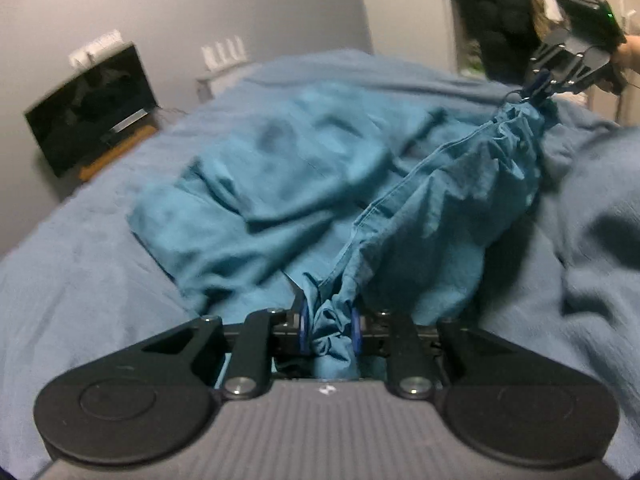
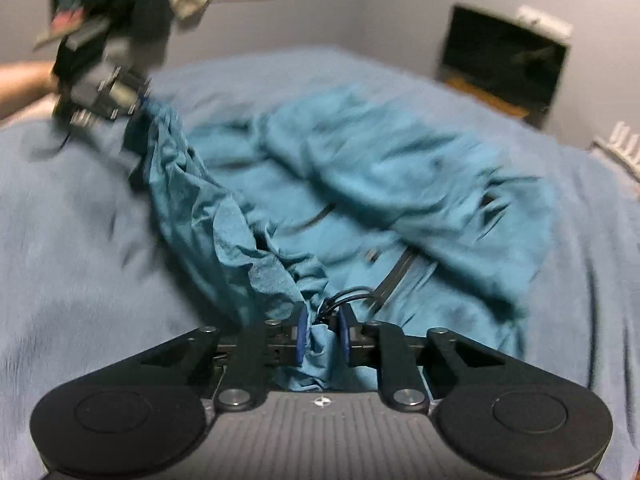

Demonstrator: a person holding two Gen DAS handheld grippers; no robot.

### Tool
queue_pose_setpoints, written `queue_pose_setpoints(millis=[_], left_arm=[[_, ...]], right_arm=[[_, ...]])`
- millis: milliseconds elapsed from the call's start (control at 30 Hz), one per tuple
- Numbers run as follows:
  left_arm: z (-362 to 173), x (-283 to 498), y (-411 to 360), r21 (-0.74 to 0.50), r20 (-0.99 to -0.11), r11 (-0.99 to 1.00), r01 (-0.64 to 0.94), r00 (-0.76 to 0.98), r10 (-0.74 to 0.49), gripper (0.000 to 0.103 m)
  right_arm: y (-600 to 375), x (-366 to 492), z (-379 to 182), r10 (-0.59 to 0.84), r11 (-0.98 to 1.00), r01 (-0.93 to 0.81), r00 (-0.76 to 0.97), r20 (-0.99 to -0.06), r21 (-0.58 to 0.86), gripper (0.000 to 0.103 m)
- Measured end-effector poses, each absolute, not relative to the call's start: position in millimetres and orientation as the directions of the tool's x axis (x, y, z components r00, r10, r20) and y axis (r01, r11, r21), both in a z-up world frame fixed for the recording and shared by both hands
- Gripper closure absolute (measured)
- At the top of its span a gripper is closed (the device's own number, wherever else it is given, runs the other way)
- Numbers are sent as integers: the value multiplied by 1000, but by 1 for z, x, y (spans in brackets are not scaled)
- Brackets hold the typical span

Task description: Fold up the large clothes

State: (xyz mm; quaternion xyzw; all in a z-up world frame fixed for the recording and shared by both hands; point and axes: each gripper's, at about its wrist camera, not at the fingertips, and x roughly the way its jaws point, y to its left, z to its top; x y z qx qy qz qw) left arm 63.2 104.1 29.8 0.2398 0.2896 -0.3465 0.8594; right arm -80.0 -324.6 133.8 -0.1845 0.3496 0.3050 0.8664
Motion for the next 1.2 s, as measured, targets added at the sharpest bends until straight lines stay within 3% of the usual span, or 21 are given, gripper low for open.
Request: queue_pose_setpoints(millis=[133, 267, 333, 367, 500, 767, 867, 933, 1000, 1033, 1067, 1100, 1200], left_arm=[[38, 85, 99, 252, -646, 654, 713, 627, -435, 86], [37, 101, 89, 279, -659, 634, 721, 624, -420, 87], [33, 105, 84, 290, -669, 621, 728, 619, -412, 87], [30, 108, 82, 289, -672, 621, 729, 616, -410, 87], [22, 116, 83, 283, -678, 626, 727, 613, -406, 87], [12, 124, 86, 262, -694, 636, 726, 600, -398, 87], [12, 123, 88, 249, -694, 635, 731, 592, -410, 87], [11, 123, 90, 243, -697, 638, 731, 589, -409, 87], [9, 123, 90, 244, -696, 644, 726, 593, -405, 87], [9, 123, 90, 246, -694, 646, 723, 597, -403, 87], [10, 123, 90, 250, -688, 648, 720, 603, -404, 86], [13, 123, 91, 255, -678, 651, 715, 612, -407, 86], [27, 126, 93, 290, -633, 672, 681, 663, -399, 87]], right_arm=[[-336, -53, 148, 432, 786, -615, 618, -657, -62, 89], [-337, -27, 136, 420, 798, -602, 583, -696, -23, 88], [-334, -24, 128, 405, 795, -606, 567, -717, -29, 82], [-333, -24, 126, 402, 794, -607, 566, -720, -33, 73], [-339, -35, 120, 433, 793, -609, 559, -707, 4, 26], [-362, -64, 120, 540, 771, -615, 495, -681, 165, 20], [-360, -71, 113, 461, 789, -610, 517, -721, 67, 18], [-357, -68, 102, 419, 793, -609, 518, -746, 22, 21], [-353, -60, 92, 428, 789, -614, 518, -741, 27, 39], [-351, -55, 89, 427, 790, -612, 526, -736, 21, 42], [-346, -52, 87, 422, 783, -622, 534, -733, -2, 59], [-343, -49, 87, 418, 776, -630, 542, -729, -24, 87], [-346, -40, 102, 393, 809, -581, 646, -655, -87, 93]])
